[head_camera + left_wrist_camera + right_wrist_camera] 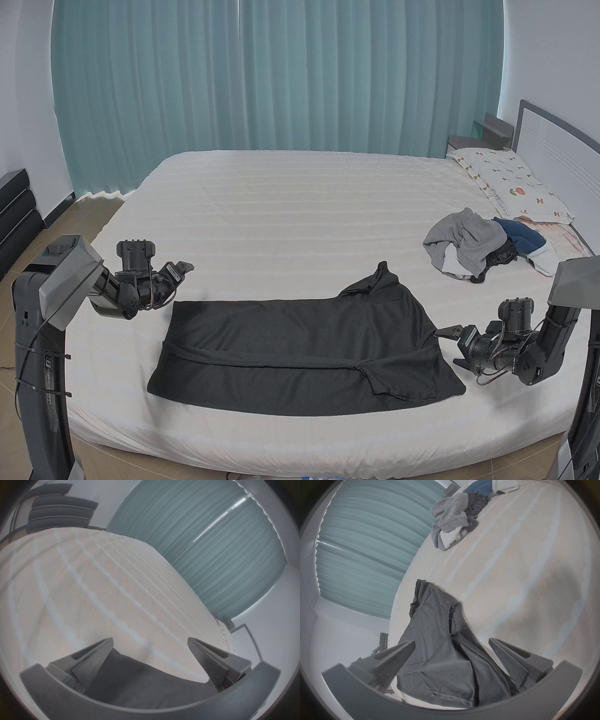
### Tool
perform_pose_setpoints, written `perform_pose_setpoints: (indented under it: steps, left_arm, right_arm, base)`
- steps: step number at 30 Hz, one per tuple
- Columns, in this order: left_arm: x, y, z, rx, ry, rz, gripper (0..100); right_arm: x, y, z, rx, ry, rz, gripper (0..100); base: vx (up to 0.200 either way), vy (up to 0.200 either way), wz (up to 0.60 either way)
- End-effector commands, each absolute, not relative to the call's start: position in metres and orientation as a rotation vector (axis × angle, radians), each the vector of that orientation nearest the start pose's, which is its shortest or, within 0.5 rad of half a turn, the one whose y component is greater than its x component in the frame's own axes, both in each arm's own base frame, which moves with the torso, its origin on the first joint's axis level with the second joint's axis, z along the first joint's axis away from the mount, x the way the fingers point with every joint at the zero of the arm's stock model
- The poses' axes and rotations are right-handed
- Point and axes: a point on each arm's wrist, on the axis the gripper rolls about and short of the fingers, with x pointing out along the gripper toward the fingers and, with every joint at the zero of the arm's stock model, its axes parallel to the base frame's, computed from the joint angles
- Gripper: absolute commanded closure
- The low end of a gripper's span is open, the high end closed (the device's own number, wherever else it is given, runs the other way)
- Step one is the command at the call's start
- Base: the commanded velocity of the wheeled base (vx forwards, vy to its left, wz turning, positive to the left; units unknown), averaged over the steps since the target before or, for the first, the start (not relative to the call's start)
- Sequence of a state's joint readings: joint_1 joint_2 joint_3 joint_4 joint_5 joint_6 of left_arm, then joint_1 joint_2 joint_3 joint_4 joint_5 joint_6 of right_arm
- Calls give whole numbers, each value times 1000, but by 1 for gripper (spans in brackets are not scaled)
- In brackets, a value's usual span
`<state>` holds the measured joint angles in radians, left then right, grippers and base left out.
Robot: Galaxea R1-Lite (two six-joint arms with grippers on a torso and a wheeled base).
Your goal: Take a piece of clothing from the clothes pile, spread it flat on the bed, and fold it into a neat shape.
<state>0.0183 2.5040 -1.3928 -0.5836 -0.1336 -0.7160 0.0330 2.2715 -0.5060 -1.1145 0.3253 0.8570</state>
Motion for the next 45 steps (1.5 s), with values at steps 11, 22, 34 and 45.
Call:
perform_pose_setpoints:
  steps: [11,22,34,45]
  left_arm:
    - [476,4,-28,-723,603,96,0]
    - [467,5,-31,-719,628,114,100]
    - [461,5,-9,-827,592,161,100]
    - [449,2,-14,-832,636,164,100]
  right_arm:
    - [313,21,-23,903,779,50,0]
    - [315,21,-21,907,767,51,0]
    - [354,27,16,831,561,97,0]
    - [431,53,-1,498,563,187,0]
  base:
    - [0,0,0]
    - [0,0,0]
    - [0,0,0]
    - [0,0,0]
